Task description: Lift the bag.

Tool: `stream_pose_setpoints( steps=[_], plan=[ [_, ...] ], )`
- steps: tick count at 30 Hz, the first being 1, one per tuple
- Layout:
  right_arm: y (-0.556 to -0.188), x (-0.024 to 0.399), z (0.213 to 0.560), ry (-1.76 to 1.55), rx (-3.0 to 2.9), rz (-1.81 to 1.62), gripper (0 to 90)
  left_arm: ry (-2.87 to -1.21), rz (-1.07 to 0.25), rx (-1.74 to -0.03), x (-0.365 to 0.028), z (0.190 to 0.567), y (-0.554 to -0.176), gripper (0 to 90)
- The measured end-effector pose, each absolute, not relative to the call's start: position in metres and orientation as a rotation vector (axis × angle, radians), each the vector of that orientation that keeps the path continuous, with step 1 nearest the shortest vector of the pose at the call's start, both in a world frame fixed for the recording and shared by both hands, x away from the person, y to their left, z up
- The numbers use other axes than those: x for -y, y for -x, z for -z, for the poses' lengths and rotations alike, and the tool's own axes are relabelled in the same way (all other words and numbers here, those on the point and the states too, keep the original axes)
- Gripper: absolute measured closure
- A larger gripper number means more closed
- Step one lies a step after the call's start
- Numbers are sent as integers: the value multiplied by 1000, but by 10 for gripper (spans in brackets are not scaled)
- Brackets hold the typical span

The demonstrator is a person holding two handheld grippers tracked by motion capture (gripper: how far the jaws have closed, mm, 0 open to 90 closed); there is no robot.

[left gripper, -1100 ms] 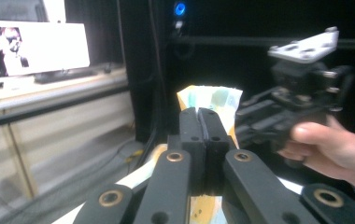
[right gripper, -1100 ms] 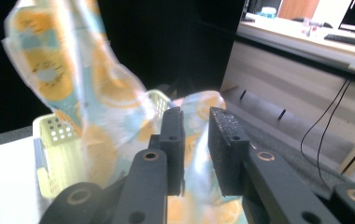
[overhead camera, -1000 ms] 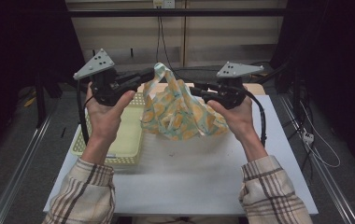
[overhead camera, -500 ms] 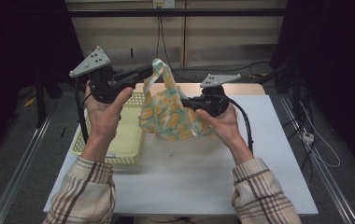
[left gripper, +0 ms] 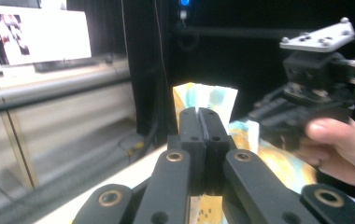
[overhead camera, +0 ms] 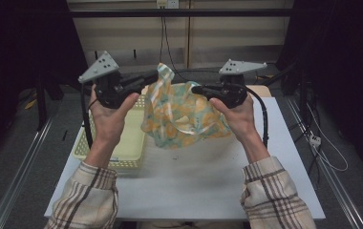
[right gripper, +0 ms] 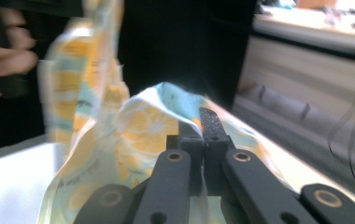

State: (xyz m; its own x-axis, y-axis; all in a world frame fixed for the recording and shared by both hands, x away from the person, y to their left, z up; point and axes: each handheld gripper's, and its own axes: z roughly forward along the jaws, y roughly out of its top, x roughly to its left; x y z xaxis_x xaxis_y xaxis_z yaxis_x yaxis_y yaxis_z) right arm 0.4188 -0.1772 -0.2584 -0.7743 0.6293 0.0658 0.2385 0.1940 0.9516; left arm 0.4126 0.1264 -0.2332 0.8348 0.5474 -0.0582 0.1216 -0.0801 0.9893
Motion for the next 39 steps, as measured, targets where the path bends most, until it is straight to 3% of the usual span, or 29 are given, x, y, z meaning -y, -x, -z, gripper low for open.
stream_pose_setpoints(
  steps=[5,7,12,14,16,18,21,26,39],
  plan=[
    [-432,196,303,-951,-2140,-1553,900,-1720,-315,-561,-116,272,-415,893],
    [-434,199,316,-992,-2151,-1512,891,-1764,-290,-562,-115,284,-414,837],
    [-427,205,330,-1020,-2163,-1495,691,-1820,-271,-593,-117,299,-407,445],
    [-422,207,330,-1025,-2164,-1487,568,-1844,-290,-585,-119,301,-402,277],
    [-418,211,329,-1034,-2155,-1482,462,-1864,-309,-582,-121,303,-395,189],
    [-413,216,327,-1041,-2141,-1471,412,-1873,-320,-601,-126,306,-391,101],
    [-404,224,327,-1061,-2121,-1451,318,-1875,-326,-624,-135,313,-385,65],
    [-385,236,333,-1084,-2103,-1440,233,-1895,-340,-634,-149,327,-375,46],
    [-346,256,344,-1113,-2122,-1423,183,-1940,-341,-651,-165,356,-347,53]
  ],
)
